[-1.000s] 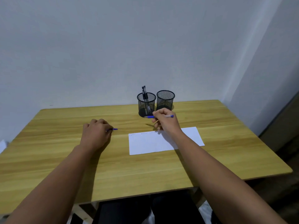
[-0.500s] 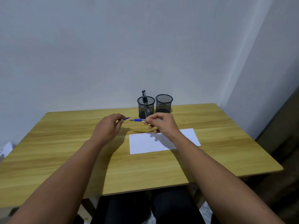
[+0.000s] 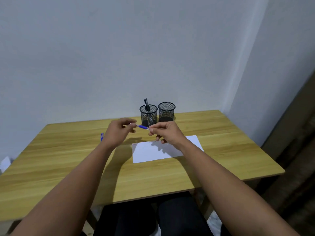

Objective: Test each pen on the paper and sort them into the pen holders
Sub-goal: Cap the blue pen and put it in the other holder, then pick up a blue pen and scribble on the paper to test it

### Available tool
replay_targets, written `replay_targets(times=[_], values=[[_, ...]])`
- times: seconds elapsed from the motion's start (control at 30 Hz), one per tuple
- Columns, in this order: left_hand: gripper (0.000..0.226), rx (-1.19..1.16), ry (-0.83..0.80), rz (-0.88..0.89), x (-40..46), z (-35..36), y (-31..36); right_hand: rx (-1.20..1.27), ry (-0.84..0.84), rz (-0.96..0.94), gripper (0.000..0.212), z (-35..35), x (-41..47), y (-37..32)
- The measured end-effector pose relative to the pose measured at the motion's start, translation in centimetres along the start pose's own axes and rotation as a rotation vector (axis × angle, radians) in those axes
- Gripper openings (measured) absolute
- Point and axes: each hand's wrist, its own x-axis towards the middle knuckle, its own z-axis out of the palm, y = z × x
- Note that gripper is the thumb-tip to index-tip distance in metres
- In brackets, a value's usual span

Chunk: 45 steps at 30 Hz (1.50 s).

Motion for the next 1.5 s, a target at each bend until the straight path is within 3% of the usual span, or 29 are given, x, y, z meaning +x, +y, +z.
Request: replay_targets(times=[0.07, 0.17, 0.4, 0.63, 0.83, 1.0, 1.13, 1.3, 1.5], values=[[0.015, -0.246, 0.031, -0.116, 0.2, 0.4, 1.3, -0.005, -0.016, 0.008, 0.011, -0.1, 0.0, 0.0], [0.019, -0.36, 0.042, -0.199, 0.3, 1.5, 2.5, -0.014, 0.033, -0.016, 0.009, 0.0, 0.3, 0.0], [0.02, -0.341, 0.039, -0.262, 0.8, 4.2, 4.4, -0.06, 0.173, -0.052, 0.008, -0.2, 0.6, 1.0], [0.019, -0.204, -0.059, -0.228, 2.3, 4.4, 5.0, -0.224, 0.123, -0.019, 0.009, -2.6, 1.3, 0.2], [0.042, 0.198, 0.008, 0.01, 6.9, 6.5, 5.9, -0.272, 0.418, -0.106, 0.011, -7.3, 6.3, -4.0], [0.065, 0.731, -0.014, 0.158, 11.1, 9.9, 4.9, -0.378, 0.48, -0.143, 0.017, -10.1, 10.3, -6.2], [0.077, 0.993, -0.023, 0.2, 13.8, 12.5, 3.6, -0.441, 0.49, -0.099, 0.02, -11.0, 13.1, -5.3], [0.09, 1.142, 0.041, 0.126, 15.8, 14.6, 2.3, -0.518, 0.455, -0.01, 0.016, -10.8, 15.5, -2.2], [0.076, 1.149, 0.057, 0.155, 16.3, 15.3, 1.8, -0.62, 0.43, 0.054, 0.015, -9.9, 16.5, 0.1]])
